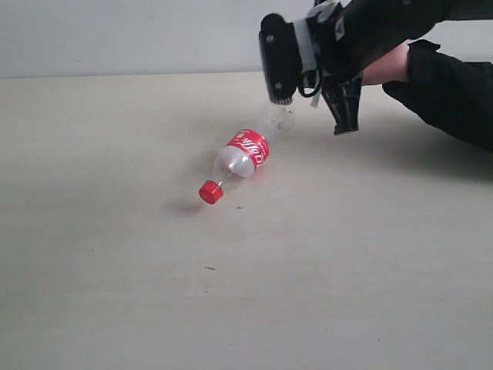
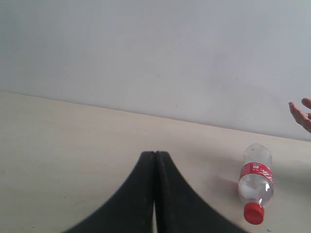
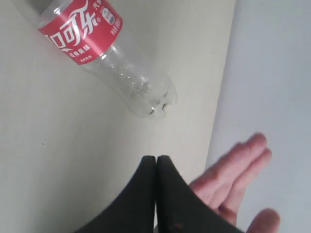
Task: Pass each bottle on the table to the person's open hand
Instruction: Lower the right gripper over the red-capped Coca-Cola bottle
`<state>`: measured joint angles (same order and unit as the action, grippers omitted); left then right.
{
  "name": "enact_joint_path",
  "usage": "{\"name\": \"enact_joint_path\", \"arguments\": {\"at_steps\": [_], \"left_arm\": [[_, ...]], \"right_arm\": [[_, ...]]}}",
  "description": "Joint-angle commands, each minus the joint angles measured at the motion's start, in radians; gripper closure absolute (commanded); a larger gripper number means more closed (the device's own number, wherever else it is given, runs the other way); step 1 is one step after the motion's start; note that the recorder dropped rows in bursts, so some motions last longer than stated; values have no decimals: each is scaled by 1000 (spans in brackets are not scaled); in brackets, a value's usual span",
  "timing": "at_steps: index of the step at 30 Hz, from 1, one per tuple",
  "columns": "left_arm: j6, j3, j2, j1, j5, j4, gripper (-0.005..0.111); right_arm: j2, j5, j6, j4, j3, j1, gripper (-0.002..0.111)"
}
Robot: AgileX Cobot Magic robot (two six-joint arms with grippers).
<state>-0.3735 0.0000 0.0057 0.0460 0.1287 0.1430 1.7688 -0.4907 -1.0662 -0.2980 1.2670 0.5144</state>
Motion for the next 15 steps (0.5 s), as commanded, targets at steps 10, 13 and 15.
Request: {"name": "enact_joint_path", "arguments": {"at_steps": [10, 13, 15], "left_arm": [[1, 0, -6, 4, -3, 3, 107], [1, 0, -6, 4, -3, 3, 107], [1, 0, -6, 4, -3, 3, 107]], "right_arm": [[244, 30, -4, -288, 105, 84, 102], [267, 60, -4, -288, 105, 84, 85], [280, 76, -12, -313, 105, 84, 71]]}}
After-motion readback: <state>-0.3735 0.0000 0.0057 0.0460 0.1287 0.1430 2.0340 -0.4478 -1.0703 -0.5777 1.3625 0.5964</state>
